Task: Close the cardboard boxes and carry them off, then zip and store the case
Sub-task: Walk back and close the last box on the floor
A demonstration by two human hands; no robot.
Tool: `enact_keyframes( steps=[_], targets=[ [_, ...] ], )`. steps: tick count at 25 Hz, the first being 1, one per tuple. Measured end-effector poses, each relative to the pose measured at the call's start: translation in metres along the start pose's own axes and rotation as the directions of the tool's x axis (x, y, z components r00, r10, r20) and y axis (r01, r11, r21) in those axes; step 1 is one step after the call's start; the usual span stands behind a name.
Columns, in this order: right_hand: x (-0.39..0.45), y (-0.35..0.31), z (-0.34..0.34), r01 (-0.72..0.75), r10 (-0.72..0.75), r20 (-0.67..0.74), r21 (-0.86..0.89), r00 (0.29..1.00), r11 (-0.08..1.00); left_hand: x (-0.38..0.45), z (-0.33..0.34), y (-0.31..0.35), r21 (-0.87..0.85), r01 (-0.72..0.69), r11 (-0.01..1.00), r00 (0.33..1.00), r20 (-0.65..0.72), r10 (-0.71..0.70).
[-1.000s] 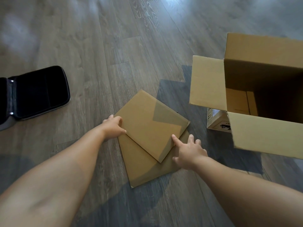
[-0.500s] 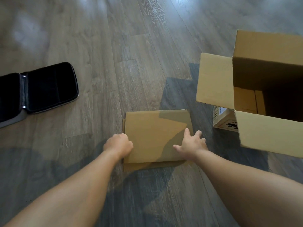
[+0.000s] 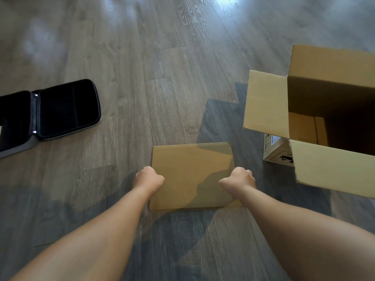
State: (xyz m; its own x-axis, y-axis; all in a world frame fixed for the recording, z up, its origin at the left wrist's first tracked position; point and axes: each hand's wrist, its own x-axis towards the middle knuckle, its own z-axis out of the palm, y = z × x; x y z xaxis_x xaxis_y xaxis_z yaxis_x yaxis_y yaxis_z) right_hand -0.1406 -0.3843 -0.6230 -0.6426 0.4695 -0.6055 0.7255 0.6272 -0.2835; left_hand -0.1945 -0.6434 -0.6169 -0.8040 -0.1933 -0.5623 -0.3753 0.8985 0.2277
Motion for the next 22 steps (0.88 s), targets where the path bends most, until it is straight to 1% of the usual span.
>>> enact_keyframes(
  steps=[2,4,5,8,10,13,16,18,20,22],
  targets=[
    [-0.002,0.0,0.002,0.009,-0.009,0.006,0.003,1.0,1.0,-0.003,0.0,-0.002,0.044,-0.025,0.999,1.0,0.007,0.025],
    [-0.004,0.001,0.001,0.02,-0.02,0.008,0.015,1.0,1.0,-0.006,0.001,-0.005,0.085,-0.045,0.995,0.999,-0.026,0.048],
    [-0.005,0.002,-0.001,0.025,-0.025,0.008,0.026,1.0,0.999,-0.005,0.0,-0.007,0.073,-0.038,0.997,0.998,-0.043,0.041],
    [-0.009,-0.001,-0.01,0.066,-0.067,0.01,0.07,0.998,0.995,-0.005,-0.009,-0.009,-0.04,-0.023,0.999,0.996,-0.083,0.02],
    [-0.013,-0.012,-0.016,0.155,-0.155,-0.001,0.052,0.988,0.987,-0.007,-0.017,-0.007,-0.062,-0.046,0.997,0.991,-0.125,0.038],
    [-0.02,-0.04,-0.022,0.296,-0.298,-0.04,-0.054,0.954,0.954,-0.012,-0.037,-0.002,-0.04,-0.084,0.996,0.968,-0.24,0.072],
    [-0.026,-0.075,-0.031,0.384,-0.389,-0.08,-0.071,0.918,0.921,-0.013,-0.07,0.004,0.021,-0.108,0.994,0.932,-0.347,0.109],
    [-0.027,-0.098,-0.042,0.448,-0.465,-0.133,-0.138,0.875,0.883,-0.014,-0.094,0.01,0.025,-0.122,0.992,0.9,-0.419,0.121],
    [-0.028,-0.116,-0.056,0.487,-0.524,-0.177,-0.215,0.833,0.847,-0.017,-0.117,0.018,0.052,-0.154,0.987,0.863,-0.479,0.16],
    [-0.029,-0.128,-0.073,0.51,-0.558,-0.206,-0.246,0.804,0.824,-0.022,-0.137,0.03,0.083,-0.18,0.98,0.837,-0.511,0.197]
  ],
)
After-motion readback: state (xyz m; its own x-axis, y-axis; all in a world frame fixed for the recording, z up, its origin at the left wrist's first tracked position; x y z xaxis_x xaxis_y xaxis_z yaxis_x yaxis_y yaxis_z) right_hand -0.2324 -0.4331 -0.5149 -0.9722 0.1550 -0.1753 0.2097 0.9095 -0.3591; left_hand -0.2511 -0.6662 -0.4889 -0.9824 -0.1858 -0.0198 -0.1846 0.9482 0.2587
